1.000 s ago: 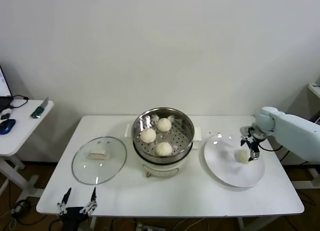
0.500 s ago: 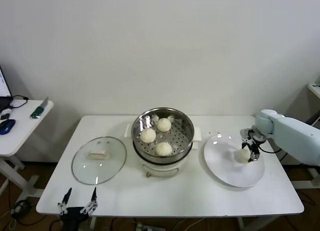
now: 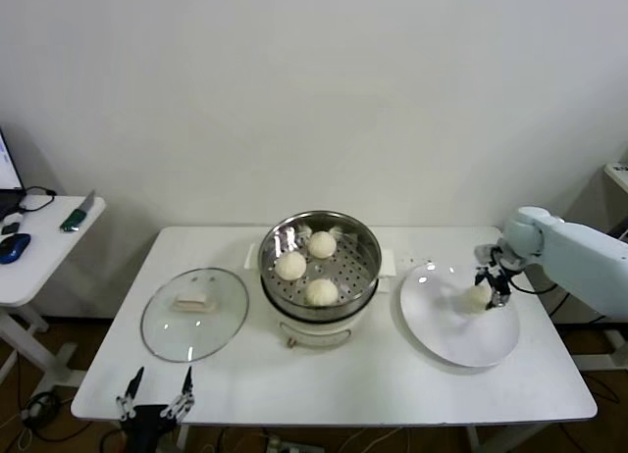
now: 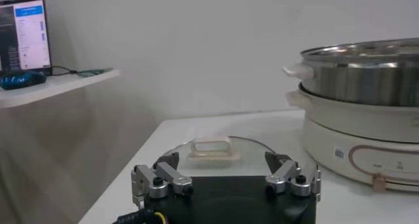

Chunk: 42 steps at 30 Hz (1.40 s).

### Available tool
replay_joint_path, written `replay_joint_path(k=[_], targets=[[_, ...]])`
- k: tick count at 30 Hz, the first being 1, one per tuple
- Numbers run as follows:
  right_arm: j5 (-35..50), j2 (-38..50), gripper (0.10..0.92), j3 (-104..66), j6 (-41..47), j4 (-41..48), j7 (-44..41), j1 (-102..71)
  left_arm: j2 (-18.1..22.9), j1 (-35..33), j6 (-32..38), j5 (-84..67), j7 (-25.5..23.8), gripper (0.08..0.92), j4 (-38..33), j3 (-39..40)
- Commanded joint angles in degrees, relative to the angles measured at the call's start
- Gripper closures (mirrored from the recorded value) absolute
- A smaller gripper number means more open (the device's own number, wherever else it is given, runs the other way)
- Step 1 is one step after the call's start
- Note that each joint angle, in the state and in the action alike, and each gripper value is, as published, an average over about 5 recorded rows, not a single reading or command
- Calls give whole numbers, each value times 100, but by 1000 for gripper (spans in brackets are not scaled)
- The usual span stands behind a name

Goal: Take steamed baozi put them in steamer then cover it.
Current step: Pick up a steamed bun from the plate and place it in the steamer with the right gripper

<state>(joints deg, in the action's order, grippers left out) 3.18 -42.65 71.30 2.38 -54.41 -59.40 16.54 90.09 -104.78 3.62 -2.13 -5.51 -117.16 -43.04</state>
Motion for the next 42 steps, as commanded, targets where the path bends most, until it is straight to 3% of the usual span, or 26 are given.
replay_joint_path(k=[1, 9, 18, 30, 42], targets=[[861, 270, 364, 744, 33, -1128, -39, 1668, -3, 7, -2, 9, -1, 177, 10, 12], [1794, 85, 364, 1144, 216, -2018, -86, 3003, -10, 37, 2, 8, -1, 177, 29, 16], [2857, -592, 362, 1281, 772, -2584, 141, 3258, -7, 53, 7, 0, 1, 177, 9, 36], [2997, -1729, 364, 1299, 1021, -2139, 354, 2895, -7, 42, 9, -25, 3, 177, -64, 1], [2409, -2215, 364, 1436, 1065, -1641, 453, 2175, 0, 32, 11, -46, 3, 177, -102, -31]])
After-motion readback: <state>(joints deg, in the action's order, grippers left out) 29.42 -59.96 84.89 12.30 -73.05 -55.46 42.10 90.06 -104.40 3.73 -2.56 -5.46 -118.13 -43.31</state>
